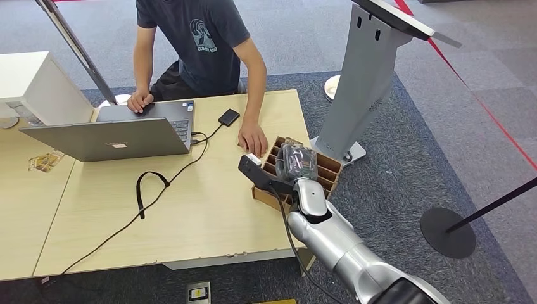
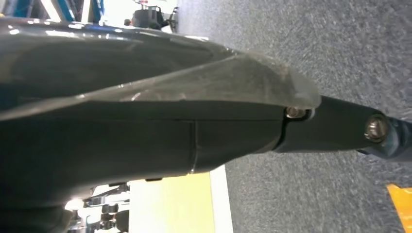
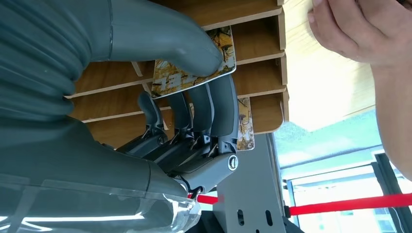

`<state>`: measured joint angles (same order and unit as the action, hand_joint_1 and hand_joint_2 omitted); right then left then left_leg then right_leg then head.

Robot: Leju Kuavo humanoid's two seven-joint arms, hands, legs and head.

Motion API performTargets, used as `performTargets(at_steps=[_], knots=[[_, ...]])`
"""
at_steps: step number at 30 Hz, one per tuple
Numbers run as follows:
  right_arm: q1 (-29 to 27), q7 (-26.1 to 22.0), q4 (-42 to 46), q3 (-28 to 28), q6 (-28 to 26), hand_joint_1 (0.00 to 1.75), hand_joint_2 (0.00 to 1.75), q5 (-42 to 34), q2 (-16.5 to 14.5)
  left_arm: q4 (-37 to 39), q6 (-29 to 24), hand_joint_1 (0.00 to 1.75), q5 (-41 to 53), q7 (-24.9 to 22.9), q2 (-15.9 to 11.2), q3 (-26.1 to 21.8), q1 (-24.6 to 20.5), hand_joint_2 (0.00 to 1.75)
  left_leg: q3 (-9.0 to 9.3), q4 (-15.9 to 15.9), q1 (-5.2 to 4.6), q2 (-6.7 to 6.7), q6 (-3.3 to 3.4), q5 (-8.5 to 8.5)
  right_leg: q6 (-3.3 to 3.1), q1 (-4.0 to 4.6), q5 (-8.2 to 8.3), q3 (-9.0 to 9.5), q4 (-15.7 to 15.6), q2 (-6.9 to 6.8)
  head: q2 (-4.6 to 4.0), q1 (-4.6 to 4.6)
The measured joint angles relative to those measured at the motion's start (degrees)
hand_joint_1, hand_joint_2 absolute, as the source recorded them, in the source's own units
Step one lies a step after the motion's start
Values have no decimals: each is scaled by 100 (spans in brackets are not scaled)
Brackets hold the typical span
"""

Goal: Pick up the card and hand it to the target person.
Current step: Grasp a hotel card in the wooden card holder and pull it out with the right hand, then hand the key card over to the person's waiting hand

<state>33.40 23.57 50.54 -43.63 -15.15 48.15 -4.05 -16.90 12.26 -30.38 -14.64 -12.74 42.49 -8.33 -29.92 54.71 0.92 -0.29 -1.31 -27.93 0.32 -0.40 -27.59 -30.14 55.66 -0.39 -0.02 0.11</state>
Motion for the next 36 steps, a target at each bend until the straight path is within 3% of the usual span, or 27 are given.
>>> performTargets(at_steps=[6,14,27,36], knots=[[-13,-117,93,-2,-1,140,175,-32,1,0,-40,0,-32,89,0,-5,36,0,-1,0,0,0,0,0,0,0,0,-1,0,0,0,-1],[-76,-542,689,-16,6,175,175,-415,22,0,-44,0,-50,181,0,-55,126,0,-2,0,0,0,0,0,0,0,0,-2,1,0,0,0],[-276,-1715,2314,-34,40,175,175,-1485,169,1,35,0,-111,350,0,-100,228,0,-3,-1,0,1,0,0,0,0,-1,-3,0,0,0,-1],[-295,-2072,2758,-76,51,175,175,-1629,198,2,35,0,-324,366,0,-149,275,0,-5,-1,0,-1,0,0,0,0,-1,-3,0,0,0,-1]])
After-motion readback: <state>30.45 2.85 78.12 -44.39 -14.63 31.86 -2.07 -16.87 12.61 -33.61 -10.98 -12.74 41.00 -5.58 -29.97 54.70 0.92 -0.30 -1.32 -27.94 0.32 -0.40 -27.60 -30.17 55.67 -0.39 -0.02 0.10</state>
